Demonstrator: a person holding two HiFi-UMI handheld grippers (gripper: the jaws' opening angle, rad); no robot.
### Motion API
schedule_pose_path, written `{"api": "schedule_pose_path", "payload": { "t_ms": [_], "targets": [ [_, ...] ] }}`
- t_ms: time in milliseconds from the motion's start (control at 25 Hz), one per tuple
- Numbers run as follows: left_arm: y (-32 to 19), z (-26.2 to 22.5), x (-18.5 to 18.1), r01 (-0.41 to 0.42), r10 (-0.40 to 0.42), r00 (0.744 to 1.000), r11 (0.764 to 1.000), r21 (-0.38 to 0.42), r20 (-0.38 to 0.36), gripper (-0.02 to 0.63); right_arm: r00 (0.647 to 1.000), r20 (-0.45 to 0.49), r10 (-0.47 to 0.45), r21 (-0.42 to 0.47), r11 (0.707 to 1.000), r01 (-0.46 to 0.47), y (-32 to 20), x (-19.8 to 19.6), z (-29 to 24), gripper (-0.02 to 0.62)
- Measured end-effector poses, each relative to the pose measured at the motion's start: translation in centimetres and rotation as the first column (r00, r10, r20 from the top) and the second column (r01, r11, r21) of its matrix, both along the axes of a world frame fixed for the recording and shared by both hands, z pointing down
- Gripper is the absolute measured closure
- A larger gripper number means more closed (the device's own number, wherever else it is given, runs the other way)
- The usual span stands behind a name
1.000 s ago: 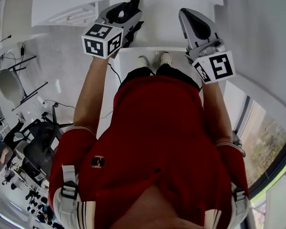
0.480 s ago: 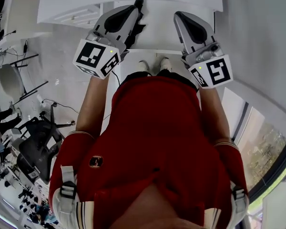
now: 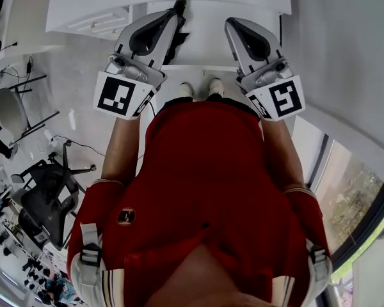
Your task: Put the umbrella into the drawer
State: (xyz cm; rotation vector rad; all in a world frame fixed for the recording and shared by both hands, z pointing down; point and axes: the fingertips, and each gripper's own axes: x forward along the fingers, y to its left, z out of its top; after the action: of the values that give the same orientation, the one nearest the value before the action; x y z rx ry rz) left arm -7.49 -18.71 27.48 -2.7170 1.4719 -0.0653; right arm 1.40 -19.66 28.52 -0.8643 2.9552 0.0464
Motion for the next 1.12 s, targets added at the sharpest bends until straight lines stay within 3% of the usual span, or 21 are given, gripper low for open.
{"api": "schedule_pose_path", "payload": {
  "t_ms": [280,1120],
  "targets": [
    [0.0,0.1,-1.1,0.026,-0.026,0.999,1.000,-0.005,-0.020,0.600,0.999,-0.008,0.033,-0.006,0.999,-0.033,-0.3,0.8,0.4,0.604],
    [0.6,1.0,0.0,-0.006,0.005,1.000,1.000,-0.023,-0.029,0.600,0.999,-0.013,0.052,-0.001,0.999,-0.052,0.2,1.9,0.8,0.604]
  ]
}}
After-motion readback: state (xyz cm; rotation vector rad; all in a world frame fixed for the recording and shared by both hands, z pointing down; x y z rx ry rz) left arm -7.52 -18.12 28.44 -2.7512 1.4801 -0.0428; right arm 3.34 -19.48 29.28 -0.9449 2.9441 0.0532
